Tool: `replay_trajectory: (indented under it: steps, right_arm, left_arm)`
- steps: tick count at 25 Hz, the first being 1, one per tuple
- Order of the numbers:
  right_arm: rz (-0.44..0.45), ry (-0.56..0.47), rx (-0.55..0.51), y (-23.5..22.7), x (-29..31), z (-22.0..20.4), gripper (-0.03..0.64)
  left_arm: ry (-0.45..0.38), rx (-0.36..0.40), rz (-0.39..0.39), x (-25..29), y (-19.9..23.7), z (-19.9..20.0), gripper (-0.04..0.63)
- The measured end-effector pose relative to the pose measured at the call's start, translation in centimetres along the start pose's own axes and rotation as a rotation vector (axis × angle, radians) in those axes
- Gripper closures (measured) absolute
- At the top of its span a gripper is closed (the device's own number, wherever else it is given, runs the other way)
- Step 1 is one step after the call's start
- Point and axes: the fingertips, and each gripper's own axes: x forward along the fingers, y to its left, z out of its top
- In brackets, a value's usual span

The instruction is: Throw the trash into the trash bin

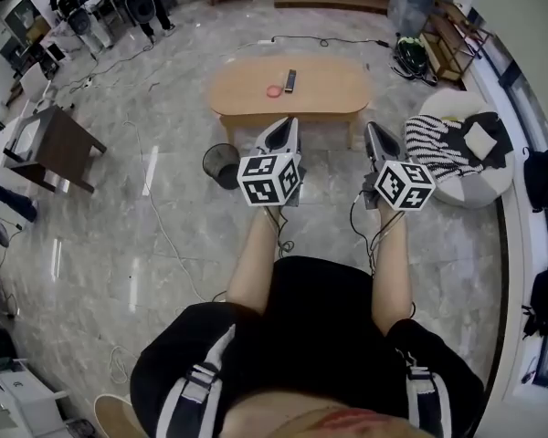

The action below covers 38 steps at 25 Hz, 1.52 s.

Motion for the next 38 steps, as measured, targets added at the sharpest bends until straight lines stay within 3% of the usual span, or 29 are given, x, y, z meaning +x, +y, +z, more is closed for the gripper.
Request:
replay_trajectory:
  steps: [8, 16, 22, 26, 31, 38]
  right_arm:
    - [0.093, 0.027, 0.025, 0.0, 4.1, -1.5, 0.604]
    - [0.215, 0.098, -0.023, 1.5, 8.7, -4.8, 0.604]
    - [0.13, 0.106, -0.011, -3.9, 12.1, -5.6, 0.604]
    - [0.074, 0.056, 0.048, -7.3, 16.0, -4.7, 0.604]
    - [0.103, 0.087, 0.092, -7.4, 24.3, -6.2, 0.604]
    - [0.138, 0.083, 0.151, -6.8, 36.8, -6.3, 0.604]
  left_arm:
    - [-0.016, -0.011, 0.068, 1.5, 2.7, 0.1, 0.586]
    - [-0.06, -0.094, 0.139, 3.2, 7.4, -1.1, 0.586]
    - [-0.049, -0.132, 0.13, 9.0, 10.1, -2.5, 0.586]
    - [-0.061, -0.103, 0.171, 12.9, 12.8, -1.7, 0.586]
    - [-0.027, -0.101, 0.182, 18.4, 18.0, -0.5, 0.586]
    - [0.044, -0.043, 0.191, 25.8, 25.8, 1.4, 0.586]
